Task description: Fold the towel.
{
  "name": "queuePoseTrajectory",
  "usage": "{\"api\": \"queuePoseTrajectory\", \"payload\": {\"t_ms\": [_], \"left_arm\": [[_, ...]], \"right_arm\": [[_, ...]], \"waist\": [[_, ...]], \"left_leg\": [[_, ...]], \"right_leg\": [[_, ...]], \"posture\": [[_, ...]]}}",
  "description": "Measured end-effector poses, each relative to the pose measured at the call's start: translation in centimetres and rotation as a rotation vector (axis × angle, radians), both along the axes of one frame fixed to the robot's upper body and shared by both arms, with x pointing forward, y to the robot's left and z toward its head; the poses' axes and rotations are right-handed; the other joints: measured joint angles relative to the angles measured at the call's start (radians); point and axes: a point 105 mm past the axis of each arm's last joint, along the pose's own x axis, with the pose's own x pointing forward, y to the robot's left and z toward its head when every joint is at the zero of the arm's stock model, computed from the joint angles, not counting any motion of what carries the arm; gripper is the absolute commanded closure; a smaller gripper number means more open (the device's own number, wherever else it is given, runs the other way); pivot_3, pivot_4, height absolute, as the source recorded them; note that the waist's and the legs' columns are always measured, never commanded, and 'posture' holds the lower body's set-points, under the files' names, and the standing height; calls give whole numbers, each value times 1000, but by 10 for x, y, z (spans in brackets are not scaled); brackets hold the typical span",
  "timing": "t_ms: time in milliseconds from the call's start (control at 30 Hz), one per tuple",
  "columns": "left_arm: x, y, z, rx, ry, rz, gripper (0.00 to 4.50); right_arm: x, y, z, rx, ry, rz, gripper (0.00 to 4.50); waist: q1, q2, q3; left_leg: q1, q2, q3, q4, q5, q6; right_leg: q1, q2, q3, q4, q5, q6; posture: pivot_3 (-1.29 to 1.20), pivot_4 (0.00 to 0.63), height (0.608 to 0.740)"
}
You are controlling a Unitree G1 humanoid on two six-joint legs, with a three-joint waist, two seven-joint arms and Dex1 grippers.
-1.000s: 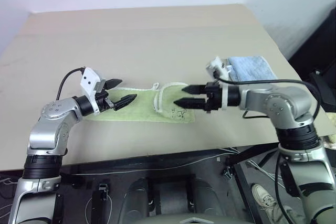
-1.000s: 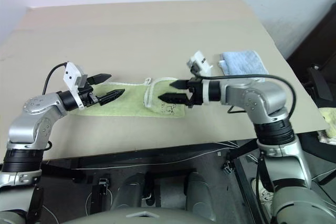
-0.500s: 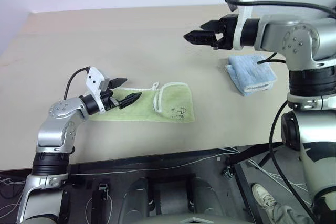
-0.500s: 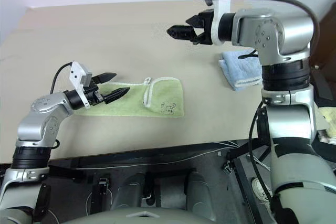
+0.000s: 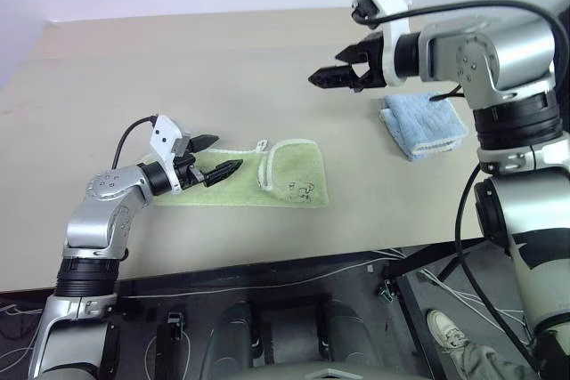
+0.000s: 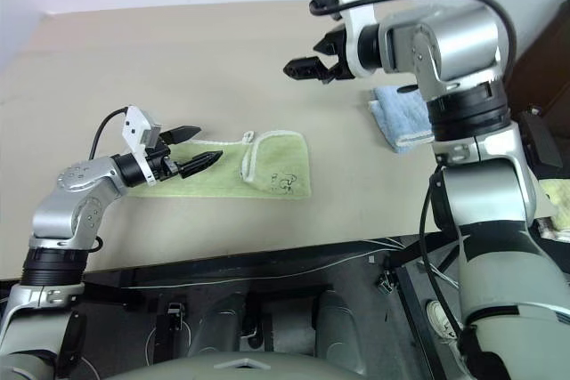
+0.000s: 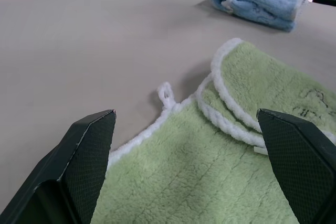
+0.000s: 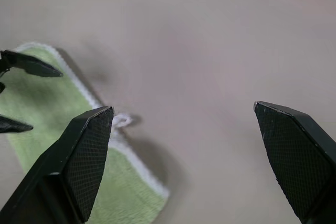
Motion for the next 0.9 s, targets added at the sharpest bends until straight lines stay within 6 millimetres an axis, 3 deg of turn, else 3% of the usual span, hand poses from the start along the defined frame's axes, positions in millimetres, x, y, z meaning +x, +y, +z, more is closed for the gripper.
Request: {"api": "queuePoseTrajectory", "payload": {"t_ms": [200,500,767,900], "left_arm": [[-8,4,9,47,34,-29,0],[-23,4,4,64,103,-40,0],[-28,4,0,62,125,-32,0],[-29,11,-2,62,126,-15,0]], "right_arm": [[5,11,37,-73,-107,5,8],[8,19,65,-84,-178,21,8],[16,32,58,-108,-201,45,8],[14,32,67,-93,-233,65,8]], "waist": [[-10,0,0],[-21,0,0],[-22,0,0],[-21,0,0]], "left_leg": [[-9,0,0,1,0,-1],[-13,-1,0,3,1,-1],[-13,0,0,7,1,-1],[-13,0,0,8,1,-1]], "right_leg": [[-8,0,0,2,1,2],[-13,1,0,3,2,4],[-13,2,0,7,2,4],[-13,2,0,7,2,4]], "posture": [[0,150,740],[0,150,740],[0,150,740],[0,150,740]]}}
